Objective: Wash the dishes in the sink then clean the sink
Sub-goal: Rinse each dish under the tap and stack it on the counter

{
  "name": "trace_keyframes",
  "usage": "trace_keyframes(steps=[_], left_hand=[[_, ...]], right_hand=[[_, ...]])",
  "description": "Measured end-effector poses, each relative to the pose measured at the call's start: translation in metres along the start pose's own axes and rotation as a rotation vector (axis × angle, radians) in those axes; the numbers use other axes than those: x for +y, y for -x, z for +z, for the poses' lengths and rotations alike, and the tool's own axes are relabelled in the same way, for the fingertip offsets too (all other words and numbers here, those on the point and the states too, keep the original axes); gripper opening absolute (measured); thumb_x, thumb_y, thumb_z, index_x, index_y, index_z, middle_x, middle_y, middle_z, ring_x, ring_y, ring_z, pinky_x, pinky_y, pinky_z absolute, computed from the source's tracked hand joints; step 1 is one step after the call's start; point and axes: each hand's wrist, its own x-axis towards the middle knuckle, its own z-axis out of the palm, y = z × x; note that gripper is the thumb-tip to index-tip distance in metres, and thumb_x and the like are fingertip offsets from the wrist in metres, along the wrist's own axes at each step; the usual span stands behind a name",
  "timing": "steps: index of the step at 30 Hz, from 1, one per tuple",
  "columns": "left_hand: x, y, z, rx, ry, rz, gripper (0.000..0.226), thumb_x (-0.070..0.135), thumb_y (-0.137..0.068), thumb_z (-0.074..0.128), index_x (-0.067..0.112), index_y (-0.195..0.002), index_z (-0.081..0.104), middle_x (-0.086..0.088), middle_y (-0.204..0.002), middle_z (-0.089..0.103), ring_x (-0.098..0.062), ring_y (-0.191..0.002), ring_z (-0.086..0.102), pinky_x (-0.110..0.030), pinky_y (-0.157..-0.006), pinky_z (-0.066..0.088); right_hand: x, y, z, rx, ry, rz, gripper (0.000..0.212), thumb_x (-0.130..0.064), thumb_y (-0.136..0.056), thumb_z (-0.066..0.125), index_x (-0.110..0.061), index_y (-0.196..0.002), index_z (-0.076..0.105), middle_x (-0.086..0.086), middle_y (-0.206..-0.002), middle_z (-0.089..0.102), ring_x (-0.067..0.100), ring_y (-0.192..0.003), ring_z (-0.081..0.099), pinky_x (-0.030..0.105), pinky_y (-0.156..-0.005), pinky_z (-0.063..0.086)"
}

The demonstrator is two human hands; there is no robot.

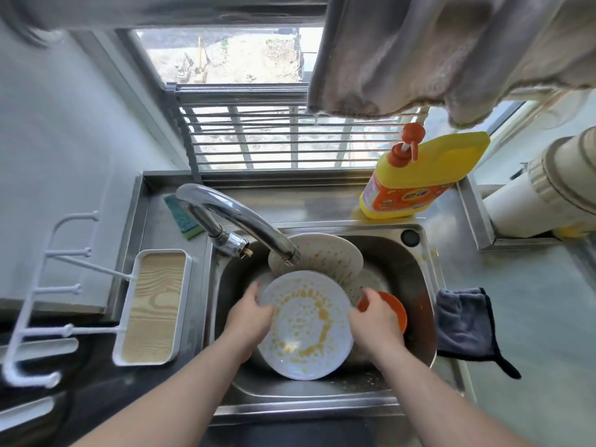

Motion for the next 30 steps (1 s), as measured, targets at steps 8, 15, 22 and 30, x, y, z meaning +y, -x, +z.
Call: trace_keyframes(steps=[8,15,22,30], left_hand=[[0.031,0.012,-0.032,0.059,0.231,0.351,0.019,0.031,-0.088,0.07,0.041,-0.105,0.072,0.005,-0.094,0.075,-0.018,-0.09,0.072,-0.037,-0.079,0.059],[0.052,0.017,-0.052,0.235,0.695,0.033,0.012,0.024,-0.103,0.058,0.022,-0.092,0.063,-0.003,-0.08,0.064,-0.015,-0.066,0.06,-0.03,-0.063,0.049],[0.065,0.01,-0.036,0.077,0.743,-0.264,0.028,0.046,-0.102,0.062,0.019,-0.1,0.068,0.002,-0.084,0.067,-0.015,-0.071,0.061,-0.029,-0.063,0.05],[0.095,-0.014,-0.033,0.005,1.041,-0.529,0.023,0.029,-0.102,0.063,0.017,-0.082,0.063,0.009,-0.079,0.06,-0.008,-0.072,0.059,-0.029,-0.065,0.044]], right_hand=[[-0.075,-0.053,-0.034,-0.003,0.463,-0.553,0.063,-0.017,-0.101,0.05,-0.025,-0.16,0.029,-0.003,-0.157,0.036,0.027,-0.139,0.037,0.042,-0.109,0.043],[-0.07,-0.055,-0.031,-0.023,0.759,-0.52,0.035,-0.007,-0.099,0.047,-0.033,-0.122,0.048,0.0,-0.105,0.043,0.028,-0.089,0.055,0.04,-0.063,0.045],[-0.042,-0.032,-0.081,0.081,0.48,-0.672,0.033,-0.043,-0.102,0.032,-0.032,-0.114,0.062,-0.008,-0.11,0.065,0.023,-0.1,0.064,0.044,-0.079,0.054],[-0.022,0.034,-0.095,0.136,-0.199,-0.374,0.03,-0.018,-0.105,0.052,-0.043,-0.109,0.068,-0.016,-0.1,0.07,0.008,-0.093,0.062,0.02,-0.071,0.047]])
